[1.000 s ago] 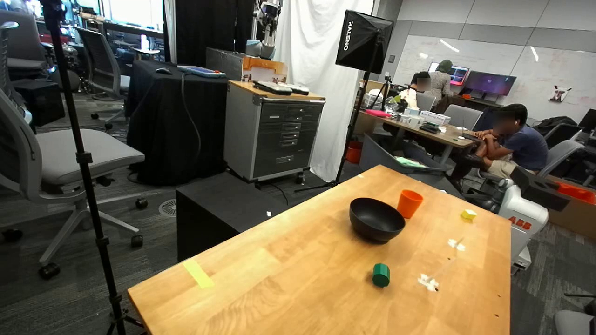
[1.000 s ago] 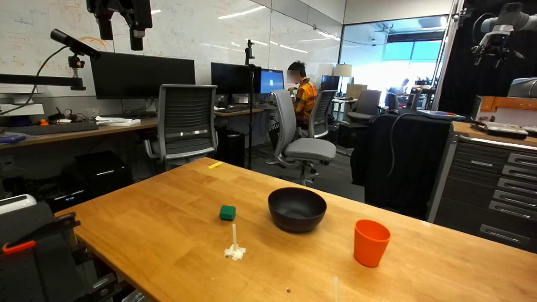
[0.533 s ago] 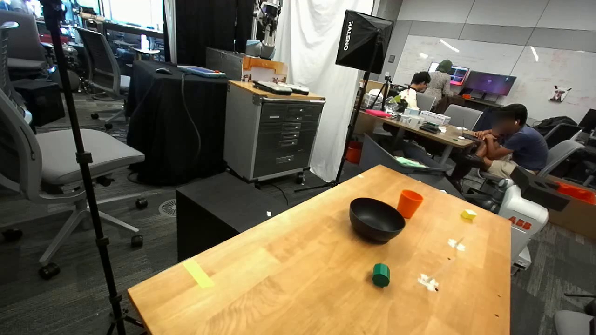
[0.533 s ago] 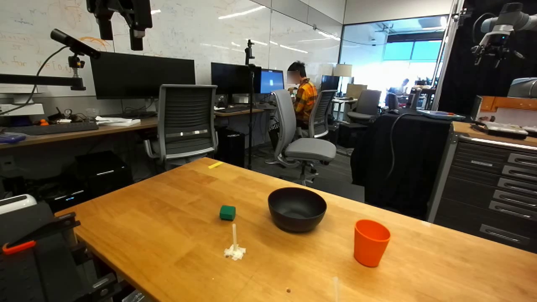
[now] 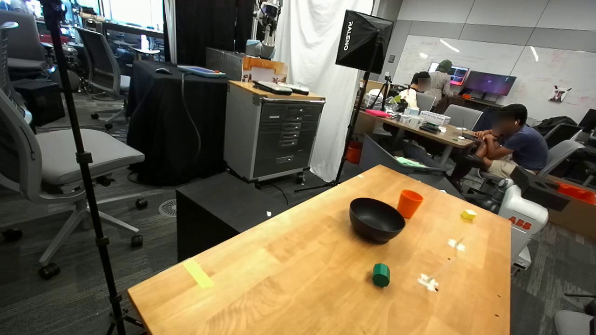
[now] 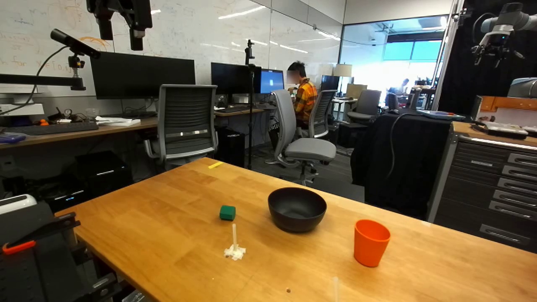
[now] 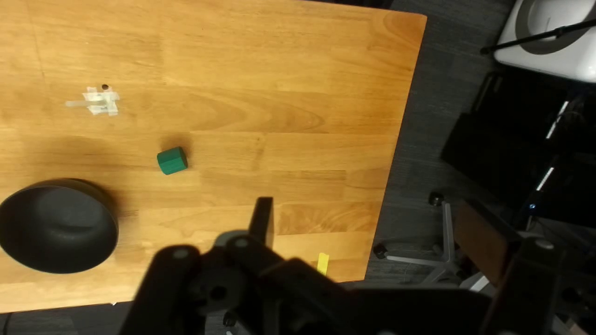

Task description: Pour the contents in the orange cup into the black bowl

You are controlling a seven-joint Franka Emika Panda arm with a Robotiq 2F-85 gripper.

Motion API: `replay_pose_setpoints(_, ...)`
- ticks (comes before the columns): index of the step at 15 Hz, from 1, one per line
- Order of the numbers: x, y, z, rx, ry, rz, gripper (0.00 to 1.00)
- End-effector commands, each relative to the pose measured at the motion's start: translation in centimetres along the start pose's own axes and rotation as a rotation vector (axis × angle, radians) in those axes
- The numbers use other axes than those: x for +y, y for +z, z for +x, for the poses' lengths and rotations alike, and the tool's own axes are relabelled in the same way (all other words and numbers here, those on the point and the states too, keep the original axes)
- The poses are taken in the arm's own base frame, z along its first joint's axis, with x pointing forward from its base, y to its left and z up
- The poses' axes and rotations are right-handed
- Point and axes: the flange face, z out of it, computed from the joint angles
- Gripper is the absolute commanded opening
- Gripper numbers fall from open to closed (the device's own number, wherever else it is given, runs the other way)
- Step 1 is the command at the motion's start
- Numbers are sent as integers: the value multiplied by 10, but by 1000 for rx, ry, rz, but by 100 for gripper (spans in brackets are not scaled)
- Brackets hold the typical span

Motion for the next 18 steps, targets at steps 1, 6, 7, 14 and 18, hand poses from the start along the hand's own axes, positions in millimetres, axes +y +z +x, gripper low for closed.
replay_pose_setpoints(1, 0, -1, 0, -1, 0, 0, 100)
replay_pose_setpoints(6, 4, -11, 8, 75, 28, -10, 100)
replay_pose_setpoints(7, 7, -16, 13, 104, 42, -15, 100)
replay_pose_setpoints(14, 59, -66, 50, 302, 213, -38, 100)
replay_pose_setpoints(18, 118, -101, 69, 431, 344, -50, 100)
